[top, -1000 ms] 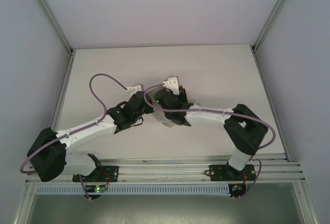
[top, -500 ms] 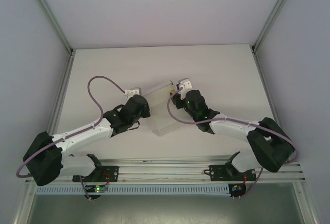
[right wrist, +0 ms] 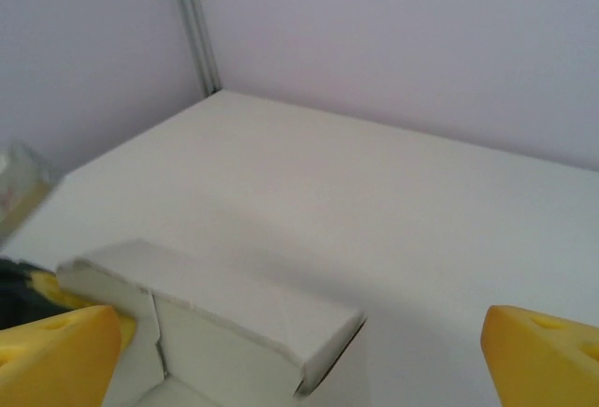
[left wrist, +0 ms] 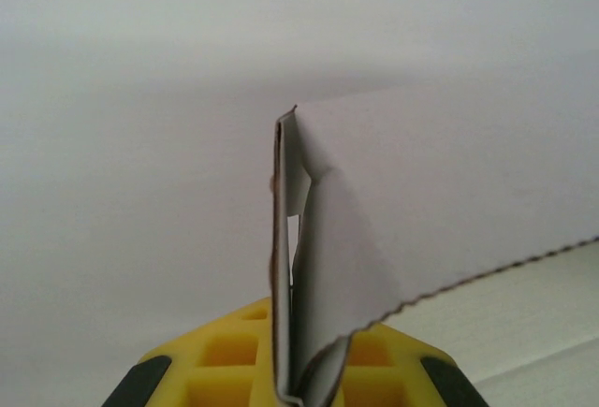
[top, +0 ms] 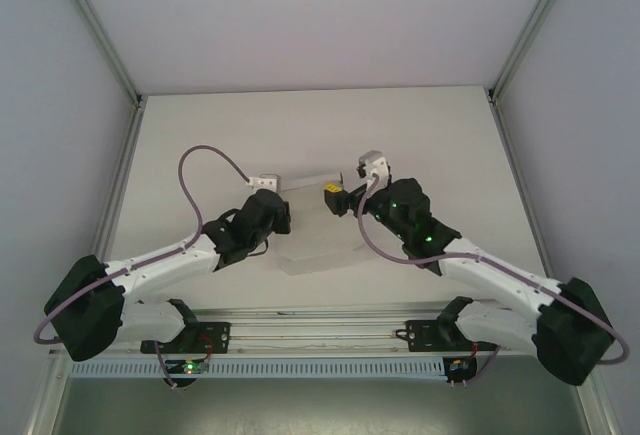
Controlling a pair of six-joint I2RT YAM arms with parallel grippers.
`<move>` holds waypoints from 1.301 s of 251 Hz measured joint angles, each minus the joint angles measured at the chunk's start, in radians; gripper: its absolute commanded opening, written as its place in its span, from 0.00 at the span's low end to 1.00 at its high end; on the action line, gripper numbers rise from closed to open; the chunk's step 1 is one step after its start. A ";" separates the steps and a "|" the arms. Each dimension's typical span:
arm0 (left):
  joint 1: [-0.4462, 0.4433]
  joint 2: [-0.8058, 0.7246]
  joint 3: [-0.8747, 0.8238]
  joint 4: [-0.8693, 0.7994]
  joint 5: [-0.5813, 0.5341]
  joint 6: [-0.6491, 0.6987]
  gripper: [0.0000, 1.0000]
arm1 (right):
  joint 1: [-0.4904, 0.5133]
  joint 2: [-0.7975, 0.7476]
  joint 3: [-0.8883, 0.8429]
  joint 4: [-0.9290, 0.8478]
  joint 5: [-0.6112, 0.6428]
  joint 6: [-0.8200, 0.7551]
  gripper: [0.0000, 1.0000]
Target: Assemble paper box
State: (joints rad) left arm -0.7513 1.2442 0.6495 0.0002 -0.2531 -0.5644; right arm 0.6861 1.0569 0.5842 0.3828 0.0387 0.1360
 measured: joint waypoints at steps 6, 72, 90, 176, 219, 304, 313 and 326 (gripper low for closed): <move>0.000 0.000 -0.014 0.015 0.005 0.026 0.00 | -0.002 -0.021 0.000 -0.019 0.015 0.004 0.98; 0.000 0.059 0.016 0.057 0.128 0.355 0.00 | -0.023 -0.156 0.007 -0.247 0.155 0.073 0.98; 0.002 0.085 0.087 0.012 0.179 0.462 0.00 | -0.030 -0.195 0.003 -0.292 0.170 0.090 0.98; 0.026 0.257 0.483 -0.425 0.393 0.911 0.00 | -0.064 -0.362 -0.074 -0.425 0.195 0.132 0.98; 0.027 0.447 0.708 -0.687 0.360 1.057 0.00 | -0.076 -0.413 -0.096 -0.456 0.198 0.132 0.98; -0.027 0.784 0.896 -0.866 0.136 1.183 0.00 | -0.115 -0.437 -0.101 -0.484 0.200 0.133 0.98; -0.042 0.807 0.900 -0.866 0.095 1.195 0.00 | -0.117 -0.439 -0.101 -0.485 0.200 0.135 0.98; -0.064 0.829 0.912 -0.871 0.035 1.211 0.00 | -0.122 -0.442 -0.101 -0.485 0.200 0.139 0.98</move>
State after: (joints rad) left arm -0.8158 2.0727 1.5620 -0.8703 -0.2180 0.6464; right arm 0.5644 0.6151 0.4828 -0.1020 0.2382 0.2752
